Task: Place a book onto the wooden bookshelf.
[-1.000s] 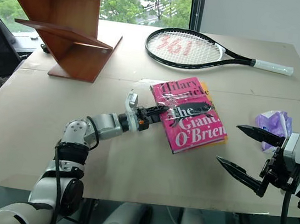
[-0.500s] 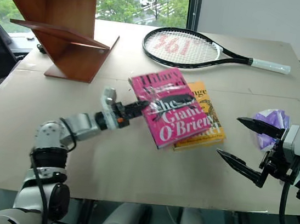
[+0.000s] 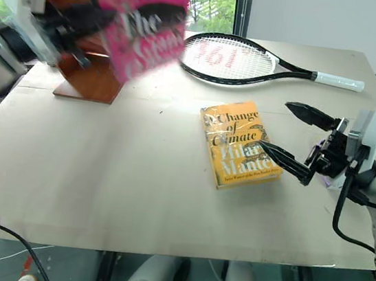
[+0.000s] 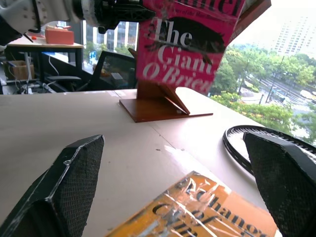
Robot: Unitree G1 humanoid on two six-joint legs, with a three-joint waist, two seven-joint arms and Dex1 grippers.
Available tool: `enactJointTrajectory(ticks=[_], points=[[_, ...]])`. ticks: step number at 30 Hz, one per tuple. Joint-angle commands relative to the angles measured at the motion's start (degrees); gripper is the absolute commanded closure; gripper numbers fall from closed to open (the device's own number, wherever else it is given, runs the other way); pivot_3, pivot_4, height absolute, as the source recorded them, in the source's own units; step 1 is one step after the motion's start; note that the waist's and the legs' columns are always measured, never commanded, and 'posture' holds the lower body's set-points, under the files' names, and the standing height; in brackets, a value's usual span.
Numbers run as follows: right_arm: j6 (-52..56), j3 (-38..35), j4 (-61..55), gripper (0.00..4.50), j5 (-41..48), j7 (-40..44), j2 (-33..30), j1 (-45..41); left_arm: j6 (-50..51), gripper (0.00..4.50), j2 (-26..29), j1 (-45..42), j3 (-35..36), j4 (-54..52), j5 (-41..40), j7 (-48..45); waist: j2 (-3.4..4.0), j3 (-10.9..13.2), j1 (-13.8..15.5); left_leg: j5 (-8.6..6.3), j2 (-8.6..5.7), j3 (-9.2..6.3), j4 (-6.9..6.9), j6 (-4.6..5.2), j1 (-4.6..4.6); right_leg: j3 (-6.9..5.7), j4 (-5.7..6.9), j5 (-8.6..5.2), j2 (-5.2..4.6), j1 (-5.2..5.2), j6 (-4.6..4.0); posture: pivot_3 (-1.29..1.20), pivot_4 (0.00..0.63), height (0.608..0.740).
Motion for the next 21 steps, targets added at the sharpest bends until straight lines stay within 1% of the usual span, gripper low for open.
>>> enactJointTrajectory(ticks=[1,4,6,8,11,14,18,21], points=[[-1.51,0.48,-0.69,0.00,-0.01,-0.01,0.75,-1.29,-26.42,4.04,4.09,-8.74,-5.34,17.16,16.96,-4.80,-0.01,0.00,0.17,0.00,-0.01,-0.04,0.00,0.00,-0.06,-0.05,-0.04,0.00,-0.01,-0.03,0.00,0.00,0.150,0.740],[-1.18,0.36,-2.03,0.00,0.50,-0.51,0.91,-0.85,-41.41,4.04,5.51,-17.74,-9.85,31.73,25.70,-7.83,-0.03,0.01,0.08,-0.01,-0.05,-0.18,-0.01,0.02,-0.36,-0.27,-0.24,0.01,-0.04,-0.18,0.02,0.00,0.150,0.740],[-1.01,0.22,-2.82,0.00,0.85,-0.84,0.85,-0.52,-46.81,4.04,5.61,-22.16,-12.01,38.56,29.66,-8.89,-0.03,0.00,-0.08,-0.01,-0.07,-0.18,0.02,0.03,-0.63,-0.37,-0.22,0.02,-0.08,-0.42,0.03,0.00,0.150,0.740],[-0.82,0.03,-3.87,0.00,1.23,-1.39,0.83,-0.09,-49.67,4.04,5.82,-27.32,-15.03,46.38,35.04,-9.29,-0.05,0.02,-0.26,-0.01,-0.08,-0.33,0.37,0.03,-1.11,-0.63,-0.10,0.02,-0.07,-0.77,0.04,0.00,0.150,0.740],[-0.45,-0.34,-6.21,0.00,1.91,-3.00,0.93,0.59,-49.33,4.04,5.90,-33.40,-19.06,55.67,42.48,-7.05,-0.12,0.06,-0.94,-0.03,-0.13,-0.35,0.51,0.07,-1.19,-0.79,0.05,0.02,-0.08,-0.77,0.04,0.00,0.150,0.740],[0.13,-1.03,-8.66,0.00,3.11,-4.94,0.75,1.08,-46.94,4.04,5.90,-37.76,-23.05,61.84,49.67,-2.69,-0.22,0.11,-1.60,-0.09,-0.17,-0.36,0.60,0.18,-1.16,-0.82,0.21,0.02,-0.10,-0.69,0.07,0.00,0.150,0.740],[0.71,-2.10,-11.22,0.00,4.53,-7.10,0.09,2.14,-44.89,4.04,5.80,-41.56,-26.82,65.51,56.07,1.24,-0.47,0.21,-1.80,-0.10,-0.15,-0.35,0.73,0.20,-1.09,-0.80,0.26,0.03,-0.08,-0.65,0.09,0.00,0.150,0.740],[1.13,-2.59,-12.52,0.00,5.27,-8.35,-0.16,2.81,-43.92,4.04,5.66,-42.94,-27.76,66.91,58.27,3.32,-0.52,0.21,-2.08,-0.10,-0.12,-0.35,0.76,0.19,-1.07,-0.78,0.29,0.03,-0.08,-0.64,0.09,0.00,0.150,0.740]])
